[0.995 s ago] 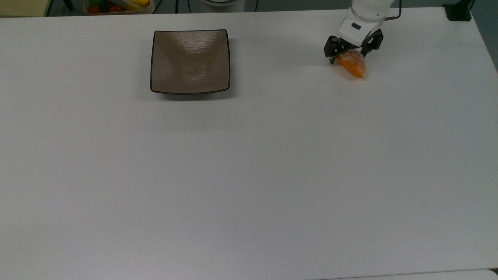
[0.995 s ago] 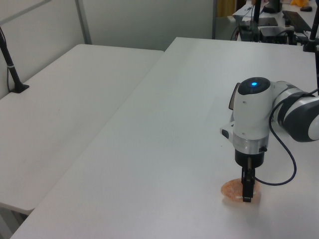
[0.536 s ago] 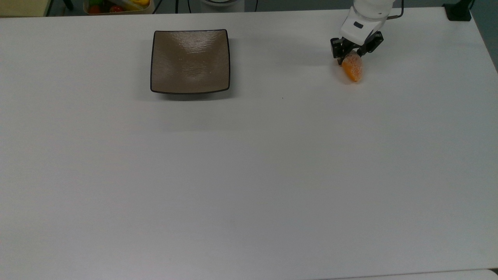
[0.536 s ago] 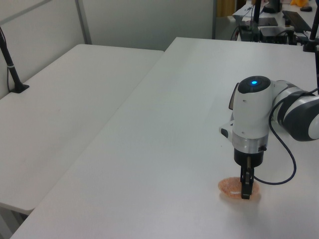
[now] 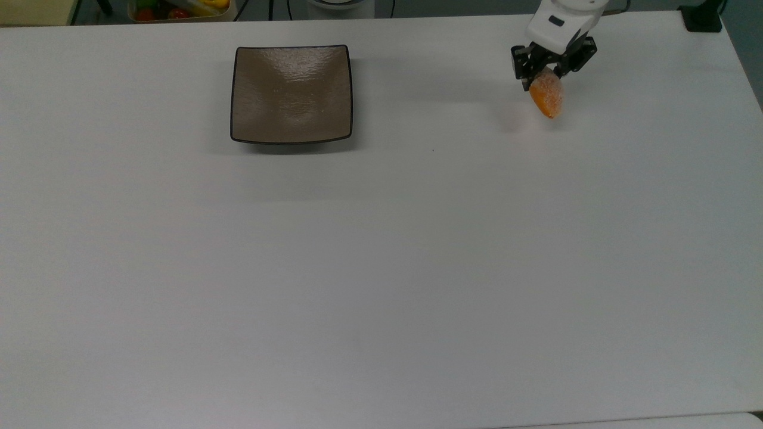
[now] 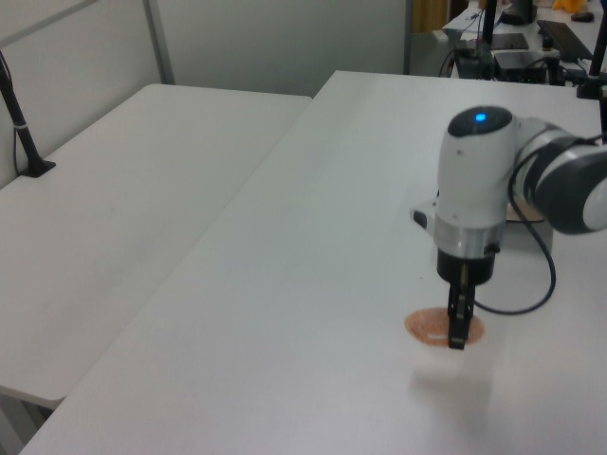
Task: Bread is placed on a ceramic plate
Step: 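Lift the held bread roll up off the table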
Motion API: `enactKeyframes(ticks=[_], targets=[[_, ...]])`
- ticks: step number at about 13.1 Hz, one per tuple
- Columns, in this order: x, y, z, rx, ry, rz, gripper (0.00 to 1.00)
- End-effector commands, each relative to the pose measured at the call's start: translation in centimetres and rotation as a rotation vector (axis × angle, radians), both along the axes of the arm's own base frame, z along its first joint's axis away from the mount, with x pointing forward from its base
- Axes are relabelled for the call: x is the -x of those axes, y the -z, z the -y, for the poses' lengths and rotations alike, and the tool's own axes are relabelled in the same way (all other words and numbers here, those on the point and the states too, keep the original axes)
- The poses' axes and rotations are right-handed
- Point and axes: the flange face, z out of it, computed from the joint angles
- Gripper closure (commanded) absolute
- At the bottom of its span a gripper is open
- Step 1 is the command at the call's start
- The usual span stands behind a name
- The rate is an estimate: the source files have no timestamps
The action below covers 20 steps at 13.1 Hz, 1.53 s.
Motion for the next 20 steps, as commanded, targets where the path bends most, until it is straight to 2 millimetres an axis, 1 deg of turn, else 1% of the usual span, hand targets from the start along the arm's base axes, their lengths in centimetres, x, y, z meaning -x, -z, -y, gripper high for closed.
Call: enactKeyframes(ticks=[1,2,5,7,8,9,10,11,12,13,14,15,16,18,19,20], targets=[[-0.6,-6.9,2.2,0.0,0.063,0.04,0.5],[-0.6,-8.3,2.8,-0.011,0.078,0.039,0.5],[-0.1,-15.7,5.9,-0.054,0.146,0.03,0.5],[0.0,-19.0,7.8,-0.06,0.175,0.014,0.5],[-0.3,-20.1,9.1,-0.056,0.183,-0.008,0.5],[-0.5,-21.3,10.8,-0.047,0.177,-0.031,0.5],[-0.8,-22.0,12.5,-0.042,0.164,-0.06,0.5],[-0.8,-22.7,13.5,-0.048,0.154,-0.067,0.5],[-1.1,-22.9,14.7,-0.048,0.147,-0.077,0.5],[-1.4,-23.5,16.9,-0.047,0.133,-0.088,0.49],[-1.8,-23.3,19.1,-0.035,0.097,-0.128,0.49],[-2.3,-23.3,21.9,-0.036,0.073,-0.161,0.49],[-2.7,-23.6,23.6,-0.044,0.064,-0.168,0.49],[-3.5,-23.3,27.1,-0.068,0.056,-0.196,0.49],[-4.1,-23.1,29.9,-0.086,0.069,-0.204,0.49],[-4.6,-23.0,32.2,-0.106,0.087,-0.208,0.49]])
